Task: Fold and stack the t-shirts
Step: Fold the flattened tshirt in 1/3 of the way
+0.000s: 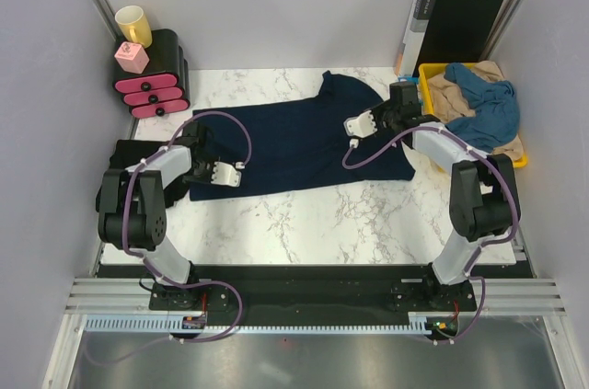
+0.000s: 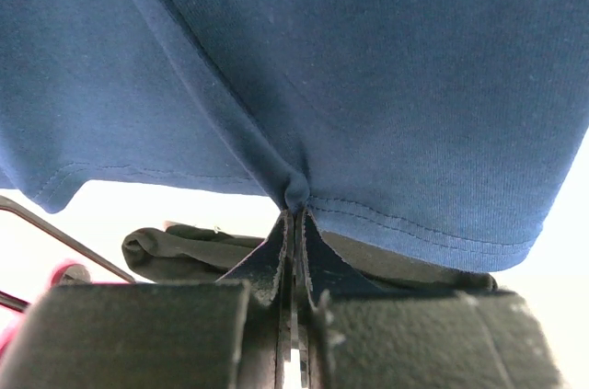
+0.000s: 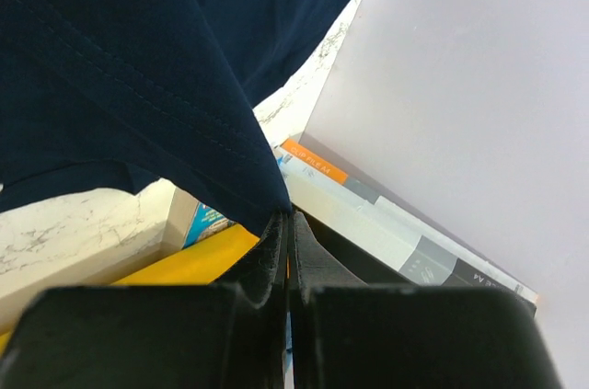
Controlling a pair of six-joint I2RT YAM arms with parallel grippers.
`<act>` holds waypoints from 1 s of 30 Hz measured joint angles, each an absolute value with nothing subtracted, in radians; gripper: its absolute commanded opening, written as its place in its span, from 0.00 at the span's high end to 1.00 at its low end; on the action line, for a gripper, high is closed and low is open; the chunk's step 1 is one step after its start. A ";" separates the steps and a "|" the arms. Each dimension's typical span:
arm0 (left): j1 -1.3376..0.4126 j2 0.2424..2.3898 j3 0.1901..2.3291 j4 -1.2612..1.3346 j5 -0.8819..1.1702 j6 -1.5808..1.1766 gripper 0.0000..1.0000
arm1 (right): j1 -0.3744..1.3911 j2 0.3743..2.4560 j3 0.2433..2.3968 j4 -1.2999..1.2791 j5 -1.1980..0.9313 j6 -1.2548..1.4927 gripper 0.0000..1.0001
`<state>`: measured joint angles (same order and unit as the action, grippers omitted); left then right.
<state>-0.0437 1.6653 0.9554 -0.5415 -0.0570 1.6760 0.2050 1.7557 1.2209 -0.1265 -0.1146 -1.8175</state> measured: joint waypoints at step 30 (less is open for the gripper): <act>-0.078 1.489 0.989 -0.354 -0.112 1.407 0.00 | 0.178 1.708 1.356 -0.637 0.043 -1.483 0.49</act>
<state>-0.0784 1.4887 0.9890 -0.3542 -0.1120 1.4067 0.1780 1.7081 1.3556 -0.6373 0.0433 -1.4830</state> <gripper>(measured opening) 0.993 0.551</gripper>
